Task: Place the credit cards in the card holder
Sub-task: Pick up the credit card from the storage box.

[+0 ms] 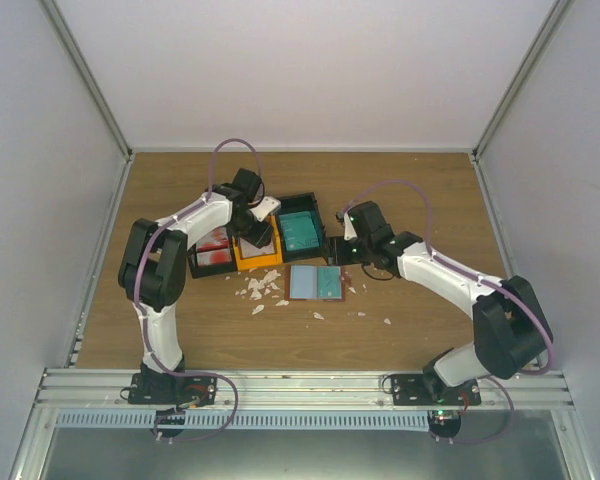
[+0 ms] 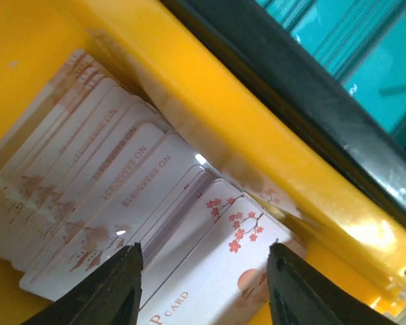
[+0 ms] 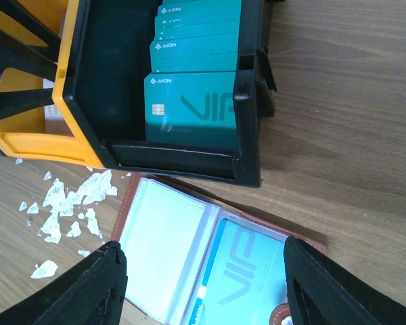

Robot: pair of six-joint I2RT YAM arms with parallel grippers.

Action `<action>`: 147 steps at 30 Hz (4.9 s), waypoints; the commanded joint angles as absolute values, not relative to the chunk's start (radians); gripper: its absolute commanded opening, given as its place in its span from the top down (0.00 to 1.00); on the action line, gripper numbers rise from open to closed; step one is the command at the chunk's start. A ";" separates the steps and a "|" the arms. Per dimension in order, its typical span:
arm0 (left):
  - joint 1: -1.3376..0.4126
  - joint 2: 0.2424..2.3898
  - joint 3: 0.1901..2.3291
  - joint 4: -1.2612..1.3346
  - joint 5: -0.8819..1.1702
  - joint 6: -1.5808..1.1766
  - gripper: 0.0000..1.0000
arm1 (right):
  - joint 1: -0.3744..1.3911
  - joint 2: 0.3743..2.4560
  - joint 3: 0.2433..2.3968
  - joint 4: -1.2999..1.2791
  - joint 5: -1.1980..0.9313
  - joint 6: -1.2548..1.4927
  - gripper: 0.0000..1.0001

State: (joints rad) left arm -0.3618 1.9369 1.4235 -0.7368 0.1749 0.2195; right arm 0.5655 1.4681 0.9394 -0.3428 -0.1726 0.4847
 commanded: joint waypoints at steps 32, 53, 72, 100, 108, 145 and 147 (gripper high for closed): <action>-0.418 2.000 1.451 -0.798 0.081 0.213 0.62 | 0.557 1.642 1.040 -0.374 -0.136 0.439 0.36; -0.457 1.872 1.357 -0.824 0.160 0.229 0.69 | 0.543 1.804 1.156 -0.383 -0.061 0.457 0.37; -0.549 1.708 1.243 -0.865 0.121 0.115 0.74 | 0.535 1.837 1.188 -0.394 -0.055 0.458 0.38; -0.557 1.797 1.270 -0.823 0.042 0.173 0.71 | 0.535 1.809 1.167 -0.383 -0.069 0.452 0.38; -0.557 1.694 1.254 -0.805 0.008 0.180 0.95 | 0.535 1.800 1.169 -0.383 -0.067 0.449 0.38; -0.349 1.262 1.127 -0.011 0.923 -0.999 1.00 | 0.416 1.208 0.943 0.179 -0.884 0.833 0.31; -0.348 1.274 1.110 0.044 0.965 -1.058 1.00 | 0.418 1.207 0.930 0.220 -0.916 0.875 0.33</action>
